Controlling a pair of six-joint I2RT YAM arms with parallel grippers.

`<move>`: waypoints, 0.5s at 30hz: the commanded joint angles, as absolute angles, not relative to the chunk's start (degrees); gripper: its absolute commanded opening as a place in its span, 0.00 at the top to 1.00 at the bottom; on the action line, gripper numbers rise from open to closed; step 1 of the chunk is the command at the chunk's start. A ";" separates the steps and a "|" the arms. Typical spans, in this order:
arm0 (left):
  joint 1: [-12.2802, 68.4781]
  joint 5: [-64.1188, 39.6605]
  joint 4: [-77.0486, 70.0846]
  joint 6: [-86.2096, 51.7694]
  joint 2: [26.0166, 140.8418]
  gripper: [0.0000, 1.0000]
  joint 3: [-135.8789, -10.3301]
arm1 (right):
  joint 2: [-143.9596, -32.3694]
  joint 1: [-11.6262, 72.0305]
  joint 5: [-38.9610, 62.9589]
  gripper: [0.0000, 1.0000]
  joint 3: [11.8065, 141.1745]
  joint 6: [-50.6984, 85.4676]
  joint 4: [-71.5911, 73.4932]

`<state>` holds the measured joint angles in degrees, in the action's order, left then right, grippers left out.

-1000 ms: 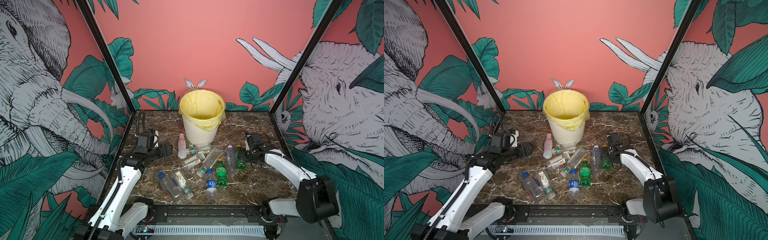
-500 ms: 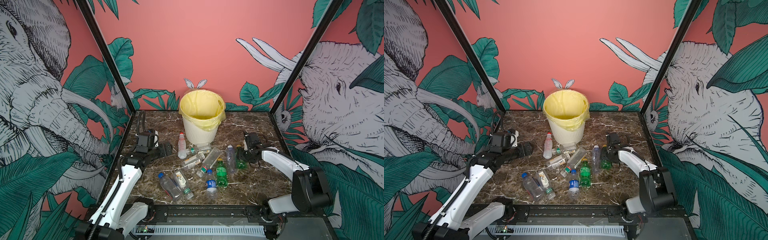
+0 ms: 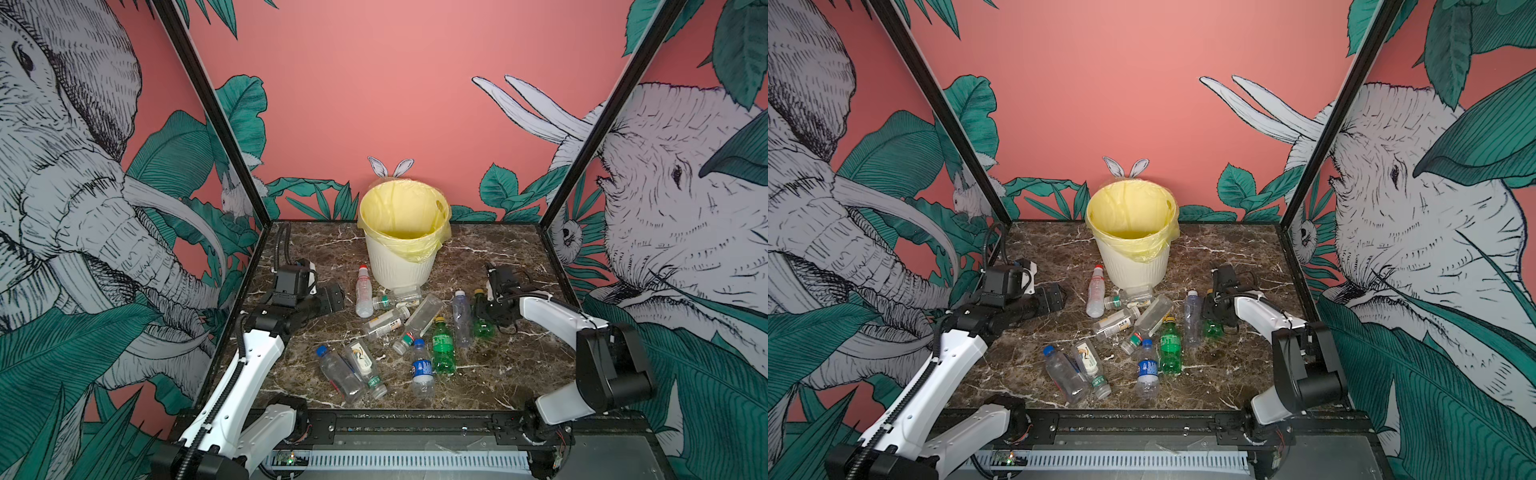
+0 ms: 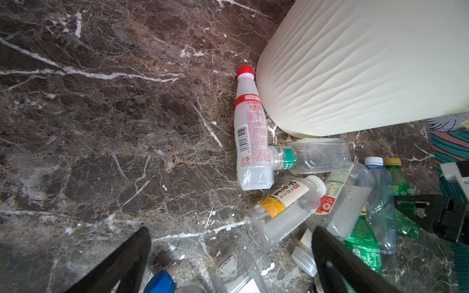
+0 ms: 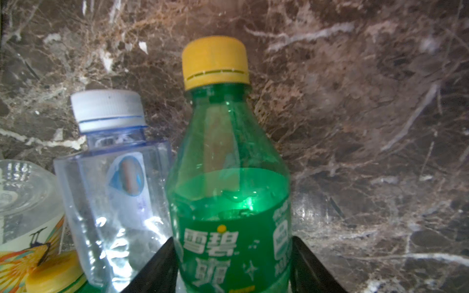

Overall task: Throw the plastic bottles in the bin
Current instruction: Pick up the plastic bottle from the middle-right of the table.

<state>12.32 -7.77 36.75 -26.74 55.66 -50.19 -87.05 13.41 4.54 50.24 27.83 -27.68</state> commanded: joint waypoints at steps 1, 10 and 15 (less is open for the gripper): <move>11.95 -6.69 36.18 -27.71 55.14 0.01 -49.07 | -88.16 12.83 4.99 0.36 51.59 28.19 -26.58; 11.92 -6.01 36.05 -28.01 54.39 0.01 -48.11 | -89.80 12.12 6.41 0.42 50.85 28.38 -25.04; 11.85 -5.74 36.19 -27.98 54.08 0.01 -47.64 | -90.51 11.82 7.00 0.47 50.19 28.92 -23.95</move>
<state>12.16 -6.55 36.40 -27.42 55.35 -48.40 -88.79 12.21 6.59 50.74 28.40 -23.75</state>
